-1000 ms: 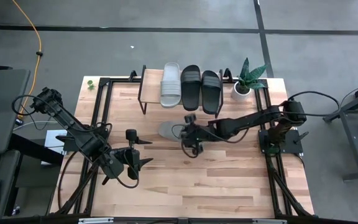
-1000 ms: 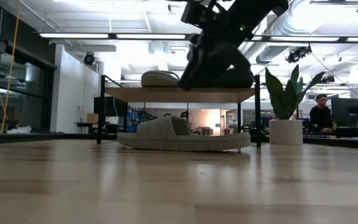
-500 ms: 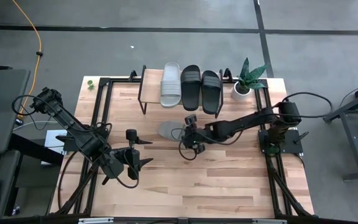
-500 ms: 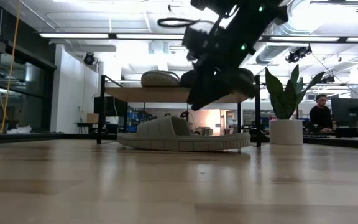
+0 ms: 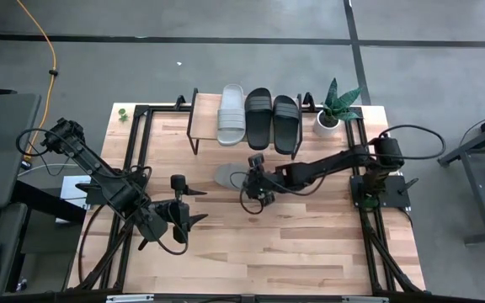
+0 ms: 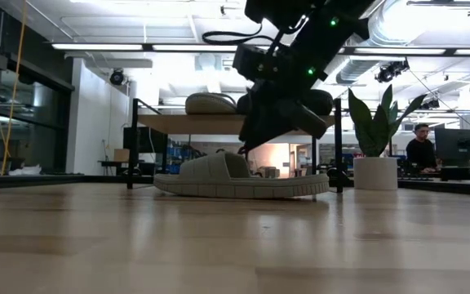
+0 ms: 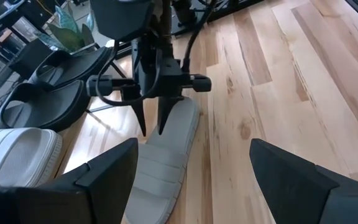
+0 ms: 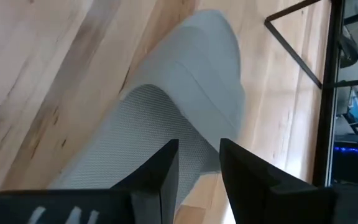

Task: Pick and place slides into the shelf
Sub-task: Put the white slide on the shelf

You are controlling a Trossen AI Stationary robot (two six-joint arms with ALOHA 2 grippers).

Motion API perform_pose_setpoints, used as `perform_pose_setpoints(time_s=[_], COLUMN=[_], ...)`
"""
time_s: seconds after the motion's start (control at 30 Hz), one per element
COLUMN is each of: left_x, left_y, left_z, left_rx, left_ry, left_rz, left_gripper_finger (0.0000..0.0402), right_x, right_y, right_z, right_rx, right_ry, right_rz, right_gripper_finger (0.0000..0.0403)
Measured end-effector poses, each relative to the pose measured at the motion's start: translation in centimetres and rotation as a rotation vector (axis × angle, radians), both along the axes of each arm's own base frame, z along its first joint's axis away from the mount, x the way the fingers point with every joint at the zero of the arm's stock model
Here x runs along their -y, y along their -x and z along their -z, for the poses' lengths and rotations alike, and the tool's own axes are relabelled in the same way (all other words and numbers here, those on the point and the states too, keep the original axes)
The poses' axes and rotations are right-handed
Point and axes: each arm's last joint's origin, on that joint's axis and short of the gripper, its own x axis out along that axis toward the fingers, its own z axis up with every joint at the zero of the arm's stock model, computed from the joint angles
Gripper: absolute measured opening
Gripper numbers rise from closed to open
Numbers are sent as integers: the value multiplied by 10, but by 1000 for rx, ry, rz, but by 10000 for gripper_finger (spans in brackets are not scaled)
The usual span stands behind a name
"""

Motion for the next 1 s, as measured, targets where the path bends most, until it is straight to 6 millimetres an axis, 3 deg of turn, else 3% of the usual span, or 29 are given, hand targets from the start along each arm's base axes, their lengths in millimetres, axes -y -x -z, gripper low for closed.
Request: perform_pose_setpoints(time_s=[1.0], left_x=[1], left_y=[-2], left_z=[-2], left_rx=[20], left_ry=[-2], left_rz=[11], left_gripper_finger=[298], right_x=[-2], right_y=[-10], right_z=[14], right_rx=[12], right_ry=[24], right_rz=[-54], right_gripper_finger=[108])
